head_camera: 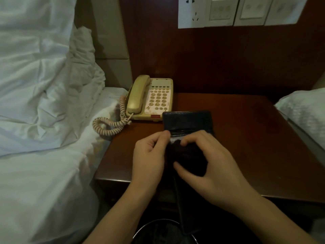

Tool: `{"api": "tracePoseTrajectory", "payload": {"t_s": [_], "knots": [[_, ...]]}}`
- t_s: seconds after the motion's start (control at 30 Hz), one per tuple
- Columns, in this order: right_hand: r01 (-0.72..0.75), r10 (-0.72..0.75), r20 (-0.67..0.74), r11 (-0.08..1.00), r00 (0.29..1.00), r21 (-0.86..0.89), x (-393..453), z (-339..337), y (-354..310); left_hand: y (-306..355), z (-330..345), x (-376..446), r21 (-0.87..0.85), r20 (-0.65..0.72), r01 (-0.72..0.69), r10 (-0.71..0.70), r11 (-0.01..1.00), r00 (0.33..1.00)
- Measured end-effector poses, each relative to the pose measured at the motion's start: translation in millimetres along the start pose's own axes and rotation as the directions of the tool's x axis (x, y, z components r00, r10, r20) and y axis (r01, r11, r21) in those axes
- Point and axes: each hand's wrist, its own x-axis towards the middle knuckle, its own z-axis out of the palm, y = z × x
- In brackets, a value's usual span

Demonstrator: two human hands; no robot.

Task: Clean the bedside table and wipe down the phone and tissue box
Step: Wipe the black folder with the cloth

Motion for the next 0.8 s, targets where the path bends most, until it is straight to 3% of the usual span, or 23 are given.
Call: {"api": "tracePoseTrajectory", "payload": {"t_s": [0.07,0.2,0.37,0.43,0.53,0.6,0.7,0.73,0.8], "knots": [[-0.008,0.008,-0.006,1.0,1.0,-0.01,-0.6,0.0,1.8,-2.9,1.5,-0.5,-0.012,-0.011,0.014,-0.014,1.0,1.0],[-0.072,0.06,-0.207,0.996,0.977,-0.051,5.7,3.4,1.1,-4.6,18.5,-8.8,0.033,0.022,0.013,-0.014,0.999,1.0],[0.007,-0.012,-0.075,0.998,0.997,-0.066,1.9,-3.7,-1.1,1.1,6.3,-5.7,-0.056,-0.032,0.009,-0.011,0.998,0.999],[-0.095,0.078,-0.2,0.993,0.977,-0.076,3.8,-9.3,11.1,2.4,5.6,-5.0,-0.059,-0.057,-0.024,0.021,0.998,0.998],[-0.33,0.325,-0.378,0.942,0.867,0.053,8.6,-20.7,26.3,1.6,11.6,-5.7,-0.064,-0.056,-0.058,0.054,0.996,0.997],[-0.302,0.275,-0.377,0.953,0.885,-0.015,5.5,-16.0,18.0,-0.5,15.8,-8.8,-0.069,-0.054,-0.056,0.053,0.996,0.997],[-0.098,0.063,-0.252,0.987,0.966,-0.128,-1.0,7.0,-4.9,-3.1,19.3,-14.4,-0.035,-0.045,-0.041,0.039,0.999,0.998],[-0.069,0.037,-0.227,0.988,0.973,-0.135,1.1,9.5,-4.6,-3.5,19.8,-15.4,-0.026,-0.042,-0.036,0.035,0.999,0.999],[-0.145,0.111,-0.267,0.983,0.957,-0.111,10.4,2.3,7.2,-3.5,20.4,-16.3,-0.02,-0.044,-0.036,0.035,0.999,0.998]]}}
